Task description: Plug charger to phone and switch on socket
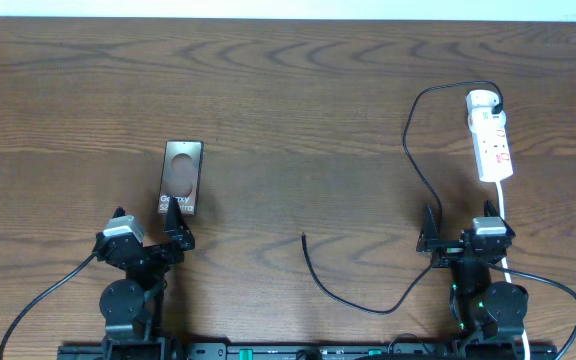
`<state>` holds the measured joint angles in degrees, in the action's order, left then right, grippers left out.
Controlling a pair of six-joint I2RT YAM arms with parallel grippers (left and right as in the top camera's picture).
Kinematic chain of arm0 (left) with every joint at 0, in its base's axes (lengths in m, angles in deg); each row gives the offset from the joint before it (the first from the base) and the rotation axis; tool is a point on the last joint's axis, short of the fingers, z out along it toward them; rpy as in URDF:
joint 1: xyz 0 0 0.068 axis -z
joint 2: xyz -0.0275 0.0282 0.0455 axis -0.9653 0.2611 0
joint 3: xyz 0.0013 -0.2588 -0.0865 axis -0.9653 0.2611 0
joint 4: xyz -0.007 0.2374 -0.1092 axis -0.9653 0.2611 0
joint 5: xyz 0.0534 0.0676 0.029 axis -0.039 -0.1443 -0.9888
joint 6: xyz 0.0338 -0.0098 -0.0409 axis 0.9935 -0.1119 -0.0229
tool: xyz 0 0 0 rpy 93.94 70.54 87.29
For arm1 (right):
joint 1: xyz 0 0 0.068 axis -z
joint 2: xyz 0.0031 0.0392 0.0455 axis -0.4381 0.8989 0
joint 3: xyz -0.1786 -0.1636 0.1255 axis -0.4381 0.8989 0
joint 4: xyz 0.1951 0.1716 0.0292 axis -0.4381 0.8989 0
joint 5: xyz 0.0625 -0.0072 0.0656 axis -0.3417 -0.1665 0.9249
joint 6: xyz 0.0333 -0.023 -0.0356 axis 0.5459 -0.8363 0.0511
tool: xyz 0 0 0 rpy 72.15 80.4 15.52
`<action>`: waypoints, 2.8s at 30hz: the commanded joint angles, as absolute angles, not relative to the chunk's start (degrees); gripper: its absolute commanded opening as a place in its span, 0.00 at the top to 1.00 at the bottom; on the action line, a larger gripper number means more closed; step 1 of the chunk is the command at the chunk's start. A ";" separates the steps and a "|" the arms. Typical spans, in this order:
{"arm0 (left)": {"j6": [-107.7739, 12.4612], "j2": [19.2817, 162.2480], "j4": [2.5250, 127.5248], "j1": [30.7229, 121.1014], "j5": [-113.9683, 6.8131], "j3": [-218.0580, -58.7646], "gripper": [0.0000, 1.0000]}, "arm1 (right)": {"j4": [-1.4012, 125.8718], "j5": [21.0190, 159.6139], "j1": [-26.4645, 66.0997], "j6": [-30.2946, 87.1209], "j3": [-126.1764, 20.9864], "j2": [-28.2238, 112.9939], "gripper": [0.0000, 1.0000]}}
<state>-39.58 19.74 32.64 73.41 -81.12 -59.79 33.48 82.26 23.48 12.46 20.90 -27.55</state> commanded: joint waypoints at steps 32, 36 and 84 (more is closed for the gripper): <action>-38.44 19.46 35.05 73.17 -81.82 -58.79 0.05 | 33.74 81.54 23.04 13.20 20.96 -28.01 0.01; -38.44 19.46 35.05 73.17 -81.82 -58.79 0.05 | 33.74 81.54 23.04 13.20 20.96 -28.01 0.01; -42.33 29.20 33.82 73.17 -75.65 -70.52 0.05 | 33.74 81.54 23.04 13.20 20.96 -28.01 0.01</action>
